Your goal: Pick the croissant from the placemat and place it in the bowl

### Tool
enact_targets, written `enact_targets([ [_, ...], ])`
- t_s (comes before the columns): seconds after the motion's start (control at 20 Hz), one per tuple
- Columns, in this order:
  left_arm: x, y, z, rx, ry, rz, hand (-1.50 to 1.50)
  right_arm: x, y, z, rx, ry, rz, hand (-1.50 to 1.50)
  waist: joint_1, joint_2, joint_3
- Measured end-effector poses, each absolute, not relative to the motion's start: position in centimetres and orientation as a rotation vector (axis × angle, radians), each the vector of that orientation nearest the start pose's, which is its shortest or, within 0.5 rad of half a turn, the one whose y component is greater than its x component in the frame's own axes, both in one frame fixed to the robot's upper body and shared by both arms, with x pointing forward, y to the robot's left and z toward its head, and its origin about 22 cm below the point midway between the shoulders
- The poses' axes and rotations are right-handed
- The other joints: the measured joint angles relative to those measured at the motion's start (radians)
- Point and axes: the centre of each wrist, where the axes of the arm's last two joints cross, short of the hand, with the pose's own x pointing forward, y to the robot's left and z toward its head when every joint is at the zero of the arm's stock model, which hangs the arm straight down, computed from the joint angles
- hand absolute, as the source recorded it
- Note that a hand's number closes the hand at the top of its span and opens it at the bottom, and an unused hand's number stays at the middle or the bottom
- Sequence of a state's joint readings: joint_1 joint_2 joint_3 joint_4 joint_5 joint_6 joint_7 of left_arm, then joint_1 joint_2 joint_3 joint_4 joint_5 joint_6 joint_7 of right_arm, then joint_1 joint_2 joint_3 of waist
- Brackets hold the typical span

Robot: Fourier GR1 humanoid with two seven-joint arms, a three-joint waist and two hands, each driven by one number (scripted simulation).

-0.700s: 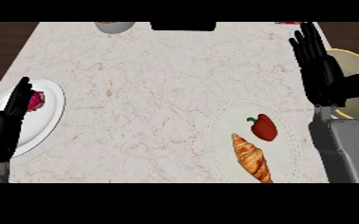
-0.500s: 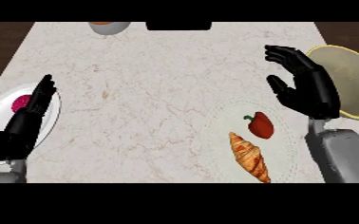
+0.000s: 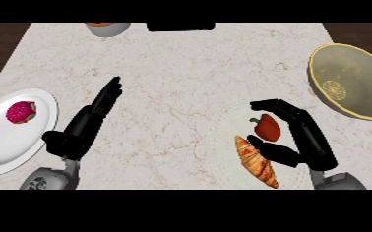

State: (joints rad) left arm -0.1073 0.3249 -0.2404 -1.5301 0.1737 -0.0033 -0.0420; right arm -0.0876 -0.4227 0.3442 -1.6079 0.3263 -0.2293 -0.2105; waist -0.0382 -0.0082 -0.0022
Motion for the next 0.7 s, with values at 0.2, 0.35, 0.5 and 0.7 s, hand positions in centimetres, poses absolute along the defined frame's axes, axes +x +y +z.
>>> enact_targets([
  [0.2,26.1,22.4,2.0,-0.127,-1.592,-0.357,0.0,23.0,-23.2,2.2,-0.56,-1.83,1.007,-1.5,0.013,0.002,0.0],
  [0.35,25.8,21.8,2.2,-0.148,-1.589,-0.365,0.0,22.6,-22.7,2.9,-0.675,-1.727,1.171,-1.5,0.023,0.001,-0.001],
  [0.5,25.9,21.5,2.4,-0.15,-1.588,-0.372,0.0,22.6,-22.9,4.1,-0.808,-1.562,1.341,-1.5,0.025,-0.001,-0.003],
  [0.7,26.2,21.4,2.7,-0.153,-1.587,-0.371,0.0,21.9,-21.8,4.5,-0.87,-1.253,1.528,-1.5,0.029,0.0,-0.006],
])
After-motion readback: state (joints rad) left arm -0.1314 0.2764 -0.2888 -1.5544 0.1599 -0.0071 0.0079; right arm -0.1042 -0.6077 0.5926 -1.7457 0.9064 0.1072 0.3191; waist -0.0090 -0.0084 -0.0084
